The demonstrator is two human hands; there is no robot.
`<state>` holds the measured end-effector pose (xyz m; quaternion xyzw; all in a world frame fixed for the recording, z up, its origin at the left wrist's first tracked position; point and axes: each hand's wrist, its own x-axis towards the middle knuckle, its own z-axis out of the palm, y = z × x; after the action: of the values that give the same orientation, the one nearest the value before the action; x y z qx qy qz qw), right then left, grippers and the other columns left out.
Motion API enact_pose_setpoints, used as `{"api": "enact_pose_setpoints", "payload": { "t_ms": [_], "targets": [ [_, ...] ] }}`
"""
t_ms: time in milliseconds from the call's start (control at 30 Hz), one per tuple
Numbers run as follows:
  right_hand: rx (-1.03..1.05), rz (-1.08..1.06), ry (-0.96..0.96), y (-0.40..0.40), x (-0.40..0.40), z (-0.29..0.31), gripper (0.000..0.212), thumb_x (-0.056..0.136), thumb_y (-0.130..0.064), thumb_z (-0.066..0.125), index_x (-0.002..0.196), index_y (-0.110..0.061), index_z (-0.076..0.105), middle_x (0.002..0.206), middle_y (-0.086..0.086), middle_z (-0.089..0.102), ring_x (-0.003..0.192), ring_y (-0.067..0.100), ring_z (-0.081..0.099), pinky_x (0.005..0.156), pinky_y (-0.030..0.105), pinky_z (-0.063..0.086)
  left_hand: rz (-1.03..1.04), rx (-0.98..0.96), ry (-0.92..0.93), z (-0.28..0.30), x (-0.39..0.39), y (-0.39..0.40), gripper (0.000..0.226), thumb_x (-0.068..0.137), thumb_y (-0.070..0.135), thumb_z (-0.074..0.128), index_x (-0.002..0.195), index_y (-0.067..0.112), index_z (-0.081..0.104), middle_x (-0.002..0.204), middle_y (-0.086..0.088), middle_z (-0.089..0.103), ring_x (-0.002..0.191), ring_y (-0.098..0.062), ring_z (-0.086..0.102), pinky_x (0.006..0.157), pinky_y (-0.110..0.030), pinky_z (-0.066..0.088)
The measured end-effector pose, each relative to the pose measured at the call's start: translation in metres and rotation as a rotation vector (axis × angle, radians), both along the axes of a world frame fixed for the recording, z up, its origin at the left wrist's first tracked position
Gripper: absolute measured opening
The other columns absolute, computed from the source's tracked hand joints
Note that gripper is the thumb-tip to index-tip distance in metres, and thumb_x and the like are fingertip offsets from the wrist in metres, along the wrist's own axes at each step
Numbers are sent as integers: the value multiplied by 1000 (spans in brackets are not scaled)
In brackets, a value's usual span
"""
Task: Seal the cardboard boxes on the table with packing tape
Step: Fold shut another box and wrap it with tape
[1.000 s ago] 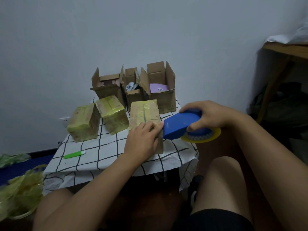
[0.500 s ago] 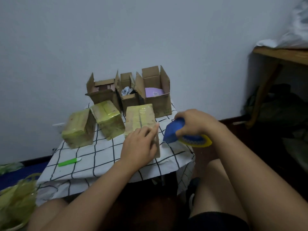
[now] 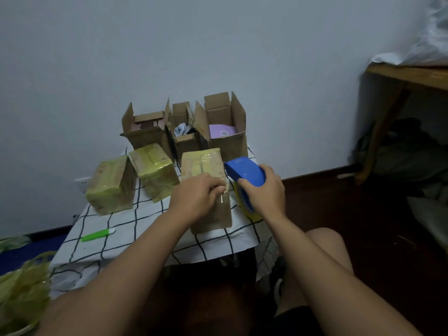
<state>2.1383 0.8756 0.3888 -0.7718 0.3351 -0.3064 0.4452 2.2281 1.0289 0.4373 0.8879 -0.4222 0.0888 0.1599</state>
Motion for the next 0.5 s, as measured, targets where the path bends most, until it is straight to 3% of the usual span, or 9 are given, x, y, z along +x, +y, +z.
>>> {"api": "enact_pose_setpoints", "payload": {
  "t_ms": [133,233,333,400,500],
  "targets": [
    [-14,-21,-20,5,0,-7,65,83,-47,70,140,-28,44,114,0,46,96,15,47,79,30,41,-125,-29,-131,-4,2,6,40,98,44,50,138,47,48,105,13,63,100,-16,58,67,-33,48],
    [-23,-20,-13,4,-1,-9,64,84,-47,69,139,-28,43,115,1,46,95,15,46,78,30,42,-206,-9,-251,-6,1,8,36,92,34,63,127,42,61,87,5,61,80,-24,60,51,-27,34],
    [-27,-25,-24,5,-3,-11,65,84,-48,70,140,-28,43,114,1,45,95,15,46,78,30,43,-265,62,-385,-6,-1,6,46,80,15,66,120,38,68,78,-1,55,64,-26,55,45,-27,26],
    [-29,-19,-34,6,-4,-12,65,84,-48,70,140,-28,43,113,0,44,94,15,46,77,30,42,-270,93,-411,-4,-2,6,55,76,11,64,123,39,66,79,-1,54,64,-24,52,45,-28,27],
    [-33,-19,-42,6,-4,-14,64,84,-48,70,138,-28,43,113,1,46,93,16,49,75,29,43,-244,115,-387,-3,-4,6,44,79,13,71,116,38,69,83,-2,54,69,-24,53,49,-29,28]
  ]
}}
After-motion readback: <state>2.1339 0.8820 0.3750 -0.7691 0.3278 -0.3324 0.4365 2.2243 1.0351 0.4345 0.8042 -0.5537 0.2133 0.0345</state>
